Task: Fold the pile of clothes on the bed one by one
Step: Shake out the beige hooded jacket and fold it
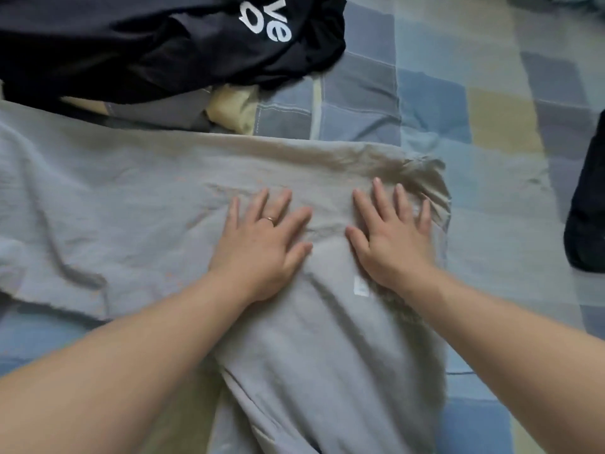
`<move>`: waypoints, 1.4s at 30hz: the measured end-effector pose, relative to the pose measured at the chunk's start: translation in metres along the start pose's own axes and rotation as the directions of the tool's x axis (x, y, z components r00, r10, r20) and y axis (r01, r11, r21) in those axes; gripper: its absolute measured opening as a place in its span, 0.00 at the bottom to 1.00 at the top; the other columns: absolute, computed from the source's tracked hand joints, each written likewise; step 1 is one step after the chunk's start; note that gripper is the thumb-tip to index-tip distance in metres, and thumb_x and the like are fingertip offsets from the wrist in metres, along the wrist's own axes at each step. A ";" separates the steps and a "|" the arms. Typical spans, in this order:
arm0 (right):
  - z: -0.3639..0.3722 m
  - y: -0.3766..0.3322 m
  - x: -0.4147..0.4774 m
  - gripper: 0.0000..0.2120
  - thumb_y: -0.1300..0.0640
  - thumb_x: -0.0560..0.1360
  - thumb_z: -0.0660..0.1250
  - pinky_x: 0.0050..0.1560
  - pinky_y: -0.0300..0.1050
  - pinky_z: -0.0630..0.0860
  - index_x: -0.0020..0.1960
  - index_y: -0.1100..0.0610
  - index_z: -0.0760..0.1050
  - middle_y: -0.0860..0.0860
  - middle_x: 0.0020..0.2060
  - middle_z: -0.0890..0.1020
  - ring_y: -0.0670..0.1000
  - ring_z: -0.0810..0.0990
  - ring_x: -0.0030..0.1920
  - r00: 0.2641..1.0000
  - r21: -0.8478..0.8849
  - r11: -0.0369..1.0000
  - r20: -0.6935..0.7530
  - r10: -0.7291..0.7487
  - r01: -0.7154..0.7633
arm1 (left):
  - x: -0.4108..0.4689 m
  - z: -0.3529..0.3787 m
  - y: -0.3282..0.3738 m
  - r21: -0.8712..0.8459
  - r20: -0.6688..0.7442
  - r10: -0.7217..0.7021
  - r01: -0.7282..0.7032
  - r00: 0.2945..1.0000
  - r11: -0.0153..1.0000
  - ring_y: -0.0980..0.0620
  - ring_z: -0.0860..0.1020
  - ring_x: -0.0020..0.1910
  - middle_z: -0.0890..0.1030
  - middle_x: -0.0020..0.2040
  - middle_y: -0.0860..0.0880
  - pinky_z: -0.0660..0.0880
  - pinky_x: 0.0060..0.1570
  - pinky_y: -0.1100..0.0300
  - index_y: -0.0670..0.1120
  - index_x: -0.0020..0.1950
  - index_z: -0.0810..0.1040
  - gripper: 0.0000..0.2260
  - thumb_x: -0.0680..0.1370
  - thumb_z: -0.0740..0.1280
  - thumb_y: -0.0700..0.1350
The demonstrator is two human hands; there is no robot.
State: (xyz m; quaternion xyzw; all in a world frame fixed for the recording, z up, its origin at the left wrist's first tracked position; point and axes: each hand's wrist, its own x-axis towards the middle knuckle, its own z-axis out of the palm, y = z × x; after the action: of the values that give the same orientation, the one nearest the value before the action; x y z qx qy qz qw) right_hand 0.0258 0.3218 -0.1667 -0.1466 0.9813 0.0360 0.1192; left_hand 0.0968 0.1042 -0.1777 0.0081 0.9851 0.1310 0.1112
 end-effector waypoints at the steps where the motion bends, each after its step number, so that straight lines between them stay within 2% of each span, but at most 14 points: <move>1: 0.007 0.015 -0.002 0.32 0.33 0.80 0.46 0.77 0.63 0.35 0.81 0.40 0.43 0.45 0.82 0.42 0.53 0.40 0.81 0.997 0.011 0.998 0.039 0.061 -0.061 | -0.002 0.014 0.015 0.024 0.047 0.005 -0.006 0.999 1.000 0.47 0.40 0.81 0.43 0.83 0.54 0.39 0.76 0.37 0.64 0.81 0.47 0.30 0.80 0.45 0.68; 5: 0.030 0.056 0.006 0.36 0.28 0.77 0.46 0.77 0.64 0.36 0.80 0.39 0.40 0.47 0.81 0.40 0.52 0.39 0.80 0.997 0.094 0.993 0.043 0.065 -0.069 | 0.000 0.040 0.025 0.088 -0.032 -0.084 0.086 0.996 0.992 0.50 0.39 0.81 0.41 0.83 0.57 0.37 0.75 0.37 0.67 0.80 0.43 0.32 0.77 0.41 0.73; 9: 0.024 0.060 0.013 0.37 0.29 0.78 0.51 0.76 0.65 0.37 0.81 0.39 0.40 0.48 0.81 0.39 0.54 0.39 0.81 0.990 0.179 0.983 0.137 0.020 -0.045 | 0.002 0.028 0.042 0.080 0.080 -0.177 0.171 0.981 0.982 0.49 0.37 0.81 0.39 0.83 0.56 0.37 0.74 0.35 0.66 0.80 0.42 0.30 0.80 0.47 0.69; 12: 0.007 0.066 -0.017 0.36 0.34 0.79 0.55 0.77 0.63 0.41 0.82 0.44 0.47 0.52 0.82 0.45 0.56 0.45 0.81 0.982 0.196 0.980 0.191 -0.016 -0.022 | -0.021 0.014 0.077 -0.028 0.106 -0.226 0.230 0.968 0.973 0.46 0.41 0.82 0.44 0.83 0.51 0.40 0.75 0.35 0.60 0.81 0.53 0.27 0.83 0.56 0.59; 17: 0.011 0.061 -0.158 0.35 0.39 0.77 0.61 0.78 0.58 0.54 0.79 0.51 0.59 0.54 0.80 0.56 0.55 0.53 0.80 0.973 0.464 0.886 0.205 -0.108 0.000 | -0.137 0.012 0.121 -0.236 -0.135 -0.251 0.215 0.958 0.948 0.41 0.62 0.76 0.68 0.76 0.47 0.57 0.72 0.42 0.52 0.65 0.76 0.17 0.77 0.64 0.52; 19: 0.019 0.059 -0.213 0.38 0.34 0.73 0.59 0.76 0.62 0.58 0.78 0.50 0.61 0.52 0.80 0.58 0.55 0.55 0.80 0.963 0.521 0.853 0.246 -0.114 -0.032 | -0.192 0.018 0.132 -0.236 -0.141 -0.152 0.116 0.978 0.965 0.42 0.68 0.70 0.74 0.70 0.48 0.61 0.67 0.45 0.51 0.61 0.77 0.17 0.75 0.63 0.53; 23: 0.030 0.057 -0.293 0.41 0.33 0.68 0.63 0.72 0.61 0.66 0.77 0.48 0.63 0.49 0.77 0.63 0.53 0.65 0.75 0.944 0.625 0.765 0.322 -0.075 -0.152 | -0.256 0.028 0.145 -0.169 0.130 0.184 -0.161 0.974 0.972 0.46 0.75 0.64 0.81 0.59 0.52 0.62 0.67 0.48 0.52 0.63 0.77 0.22 0.74 0.62 0.62; 26: 0.034 0.061 -0.330 0.34 0.40 0.69 0.74 0.67 0.54 0.71 0.72 0.46 0.68 0.48 0.62 0.75 0.48 0.76 0.63 0.910 0.609 0.749 0.414 -0.018 -0.262 | -0.264 0.029 0.156 -0.103 0.312 0.259 -0.238 0.914 0.966 0.46 0.72 0.66 0.79 0.65 0.52 0.57 0.69 0.50 0.54 0.73 0.69 0.30 0.73 0.67 0.62; 30: 0.030 0.069 -0.358 0.16 0.35 0.66 0.75 0.58 0.53 0.71 0.47 0.42 0.76 0.42 0.41 0.80 0.50 0.78 0.48 0.794 0.402 0.842 0.606 0.050 -0.360 | -0.262 0.023 0.161 0.007 0.304 0.299 -0.316 0.905 0.949 0.46 0.70 0.63 0.78 0.62 0.54 0.60 0.61 0.51 0.56 0.64 0.75 0.17 0.76 0.65 0.47; 32: 0.026 0.069 -0.374 0.10 0.44 0.68 0.76 0.55 0.55 0.73 0.37 0.44 0.76 0.44 0.37 0.78 0.54 0.79 0.48 0.819 0.410 0.833 0.567 0.086 -0.372 | -0.269 0.019 0.156 0.005 0.240 0.292 -0.302 0.926 0.953 0.46 0.70 0.60 0.77 0.58 0.54 0.61 0.58 0.51 0.56 0.56 0.77 0.13 0.75 0.65 0.43; 34: 0.017 0.059 -0.398 0.10 0.52 0.71 0.74 0.51 0.54 0.72 0.35 0.44 0.74 0.45 0.39 0.76 0.56 0.78 0.47 0.908 0.454 0.847 0.413 0.075 -0.277 | -0.282 0.013 0.148 -0.026 0.185 0.272 -0.272 0.944 0.962 0.45 0.69 0.60 0.76 0.57 0.52 0.61 0.58 0.51 0.54 0.52 0.76 0.12 0.73 0.65 0.40; 37: -0.007 0.016 -0.435 0.07 0.55 0.65 0.69 0.50 0.49 0.67 0.44 0.49 0.77 0.45 0.44 0.79 0.54 0.79 0.47 0.988 0.469 0.883 0.124 -0.088 0.020 | -0.312 0.008 0.120 -0.046 0.119 0.193 -0.189 0.974 0.981 0.43 0.68 0.64 0.76 0.59 0.50 0.60 0.61 0.49 0.51 0.48 0.76 0.11 0.69 0.65 0.37; 40: -0.012 -0.046 -0.471 0.08 0.54 0.66 0.65 0.51 0.47 0.65 0.45 0.51 0.75 0.47 0.44 0.78 0.52 0.76 0.45 0.954 0.418 0.863 -0.033 -0.297 0.283 | -0.352 0.012 0.079 -0.013 0.097 0.049 -0.048 0.994 0.999 0.39 0.67 0.68 0.76 0.67 0.48 0.62 0.62 0.45 0.50 0.46 0.77 0.09 0.70 0.68 0.36; 42: 0.001 -0.087 -0.491 0.06 0.51 0.68 0.62 0.56 0.49 0.67 0.44 0.50 0.74 0.47 0.44 0.77 0.53 0.74 0.45 0.905 0.390 0.827 -0.038 -0.424 0.404 | -0.379 0.018 0.055 -0.043 0.132 -0.069 0.075 0.989 0.996 0.39 0.68 0.67 0.72 0.71 0.48 0.64 0.58 0.47 0.49 0.46 0.76 0.08 0.73 0.67 0.37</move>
State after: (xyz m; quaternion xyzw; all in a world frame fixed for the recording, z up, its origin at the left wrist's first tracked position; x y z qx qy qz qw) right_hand 0.5075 0.3761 -0.0509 -0.3282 0.9100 -0.1825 0.1755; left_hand 0.4700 0.1446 -0.0984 -0.0217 0.9719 0.1497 0.1802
